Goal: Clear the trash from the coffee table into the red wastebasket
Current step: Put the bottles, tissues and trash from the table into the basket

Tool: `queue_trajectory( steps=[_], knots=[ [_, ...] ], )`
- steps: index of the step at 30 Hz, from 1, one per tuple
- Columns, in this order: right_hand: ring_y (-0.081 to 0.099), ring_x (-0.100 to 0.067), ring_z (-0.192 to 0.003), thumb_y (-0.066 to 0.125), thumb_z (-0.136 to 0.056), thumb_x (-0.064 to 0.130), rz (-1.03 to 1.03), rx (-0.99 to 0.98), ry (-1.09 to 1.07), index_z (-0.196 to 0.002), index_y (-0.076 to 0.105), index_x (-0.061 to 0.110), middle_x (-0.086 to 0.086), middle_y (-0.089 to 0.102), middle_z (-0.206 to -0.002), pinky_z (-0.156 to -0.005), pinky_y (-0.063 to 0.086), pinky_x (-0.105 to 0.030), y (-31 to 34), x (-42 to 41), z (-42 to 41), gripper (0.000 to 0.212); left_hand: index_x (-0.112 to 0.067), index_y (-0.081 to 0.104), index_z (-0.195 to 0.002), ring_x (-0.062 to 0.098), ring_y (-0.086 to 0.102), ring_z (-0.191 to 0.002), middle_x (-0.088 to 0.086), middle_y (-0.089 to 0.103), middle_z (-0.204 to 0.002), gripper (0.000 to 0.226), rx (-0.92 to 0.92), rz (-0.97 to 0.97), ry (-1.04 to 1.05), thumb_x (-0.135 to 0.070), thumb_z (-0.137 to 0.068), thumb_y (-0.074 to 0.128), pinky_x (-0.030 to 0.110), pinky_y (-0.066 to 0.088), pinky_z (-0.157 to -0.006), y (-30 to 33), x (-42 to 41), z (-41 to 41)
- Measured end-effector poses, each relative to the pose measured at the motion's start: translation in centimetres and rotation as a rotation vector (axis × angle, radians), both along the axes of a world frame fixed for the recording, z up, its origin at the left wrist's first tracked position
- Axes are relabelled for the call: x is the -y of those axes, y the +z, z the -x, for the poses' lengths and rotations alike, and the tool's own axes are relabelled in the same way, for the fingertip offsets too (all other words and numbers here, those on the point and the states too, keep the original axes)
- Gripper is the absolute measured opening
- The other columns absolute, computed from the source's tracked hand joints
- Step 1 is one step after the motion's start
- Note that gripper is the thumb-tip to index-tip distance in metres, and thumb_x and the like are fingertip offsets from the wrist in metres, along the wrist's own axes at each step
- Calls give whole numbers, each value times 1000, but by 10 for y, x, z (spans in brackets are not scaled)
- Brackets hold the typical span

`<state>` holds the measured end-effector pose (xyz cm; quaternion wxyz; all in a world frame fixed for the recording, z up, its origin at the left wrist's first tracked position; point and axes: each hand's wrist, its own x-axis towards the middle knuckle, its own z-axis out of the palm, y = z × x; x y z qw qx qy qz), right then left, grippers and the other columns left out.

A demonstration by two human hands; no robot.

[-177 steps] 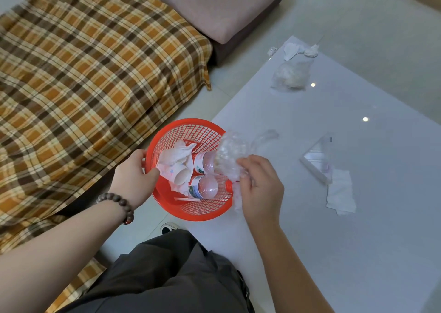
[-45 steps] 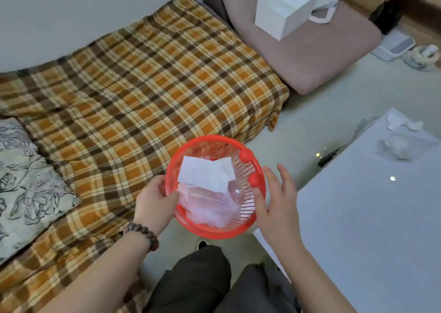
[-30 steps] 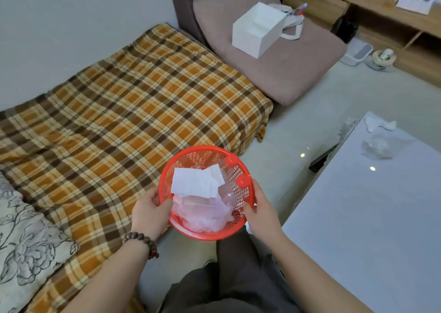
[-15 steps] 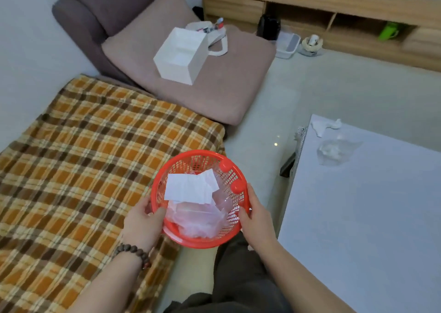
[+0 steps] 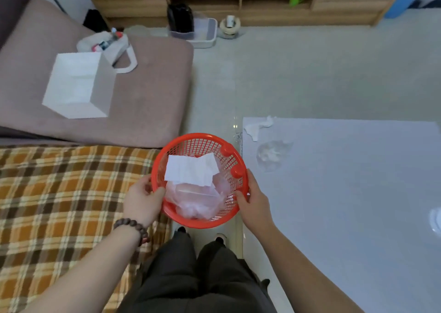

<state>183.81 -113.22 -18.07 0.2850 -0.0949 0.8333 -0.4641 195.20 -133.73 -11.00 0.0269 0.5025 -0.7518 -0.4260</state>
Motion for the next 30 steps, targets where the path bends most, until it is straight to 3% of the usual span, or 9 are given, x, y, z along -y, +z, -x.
queue_trajectory(
  steps=[4, 6, 8, 12, 17, 21, 24, 27, 30],
  knots=[
    [57, 3, -97, 42, -97, 35, 13, 43, -130, -142, 28, 36, 16, 55, -117, -71, 42, 1, -12, 1, 29, 48, -19, 66, -78, 29, 66, -62, 6, 69, -65, 10, 24, 8, -41, -9, -75, 64, 46, 56, -61, -5, 14, 43],
    [47, -13, -125, 41, -97, 37, -80, -41, -164, -143, 29, 30, 4, 48, -137, -98, 40, -18, -26, -1, 50, 48, -24, 65, -77, 29, 67, -64, 6, 70, -69, 10, 50, 16, -64, -14, -75, 65, 50, 57, -65, -9, 25, 64],
    [25, -21, -140, 42, -97, 33, -249, -168, -119, -145, 27, 25, -4, 28, -153, -111, 25, -33, -43, -5, 77, 52, -27, 66, -81, 28, 67, -68, 5, 70, -73, 10, 70, 42, -98, -23, -72, 64, 50, 56, -68, -13, 37, 86],
    [-1, -31, -146, 47, -94, 39, -522, -277, 16, -148, 17, 28, -10, -1, -159, -117, 11, -40, -73, -6, 130, 62, -21, 66, -99, 32, 68, -73, 11, 71, -82, 38, 74, 39, -141, -30, -63, 56, 53, 56, -71, -26, 62, 132],
    [-12, -33, -144, 49, -91, 49, -727, -187, 101, -148, 6, 34, -8, -15, -158, -117, 11, -49, -117, 13, 181, 73, -27, 61, -101, 26, 68, -69, 4, 70, -84, 23, 103, 21, -152, -22, -79, 62, 46, 58, -65, -56, 91, 186],
    [-3, -38, -144, 55, -91, 38, -790, 19, 114, -147, 12, 31, -10, -8, -158, -116, 20, -46, -147, 25, 191, 71, -19, 58, -116, 22, 68, -67, 4, 67, -90, 32, 127, -12, -191, -19, -84, 60, 36, 57, -57, -75, 115, 221],
    [24, -38, -133, 59, -88, 22, -815, -37, 38, -140, 27, 31, -14, 19, -150, -101, 40, -42, -157, 31, 190, 61, -19, 57, -117, 20, 67, -68, 3, 65, -94, 32, 139, 20, -236, -20, -84, 59, 32, 55, -54, -82, 132, 241],
    [38, -32, -113, 55, -85, 5, -854, -80, 12, -131, 38, 25, -12, 37, -134, -81, 49, -37, -155, 36, 198, 53, -20, 56, -117, 24, 67, -74, 2, 64, -94, 33, 164, 25, -253, -19, -84, 59, 41, 58, -62, -88, 146, 256],
    [43, -31, -106, 46, -84, -4, -751, -32, -70, -120, 50, 15, -14, 46, -122, -76, 47, -36, -142, 39, 211, 41, -20, 55, -119, 30, 67, -82, 6, 65, -99, 34, 170, -19, -255, -20, -85, 59, 49, 58, -71, -90, 154, 266]
  ],
)
